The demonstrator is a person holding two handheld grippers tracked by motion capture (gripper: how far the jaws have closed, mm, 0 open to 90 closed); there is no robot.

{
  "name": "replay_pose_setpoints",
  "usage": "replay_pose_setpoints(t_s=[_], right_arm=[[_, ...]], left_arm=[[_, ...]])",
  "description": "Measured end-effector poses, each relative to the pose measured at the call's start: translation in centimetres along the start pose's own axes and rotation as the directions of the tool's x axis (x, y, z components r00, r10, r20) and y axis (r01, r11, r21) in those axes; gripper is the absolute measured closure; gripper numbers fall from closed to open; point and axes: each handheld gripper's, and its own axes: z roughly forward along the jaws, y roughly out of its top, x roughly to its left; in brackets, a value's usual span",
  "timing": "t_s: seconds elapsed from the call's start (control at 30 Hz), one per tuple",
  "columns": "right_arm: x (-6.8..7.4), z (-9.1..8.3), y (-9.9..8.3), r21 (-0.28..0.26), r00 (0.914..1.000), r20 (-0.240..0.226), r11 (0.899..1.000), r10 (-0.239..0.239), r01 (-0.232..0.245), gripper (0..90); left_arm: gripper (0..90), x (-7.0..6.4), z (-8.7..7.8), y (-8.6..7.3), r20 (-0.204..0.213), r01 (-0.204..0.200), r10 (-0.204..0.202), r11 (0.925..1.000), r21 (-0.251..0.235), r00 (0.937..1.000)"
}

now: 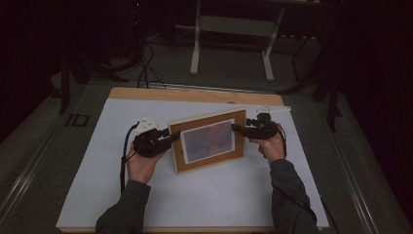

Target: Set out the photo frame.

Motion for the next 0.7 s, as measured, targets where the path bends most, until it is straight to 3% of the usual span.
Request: replay_pose_setpoints(t_s=[0.7], right_arm=[[-0.31,0.06,-0.15,0.011,0.9996,0.003,1.0,0.028,-0.028,45.3]], left_arm=[[64.4,0.95,1.07,0.66,-0.01,-0.017,0.017,0.9999,0.001,0.9998]])
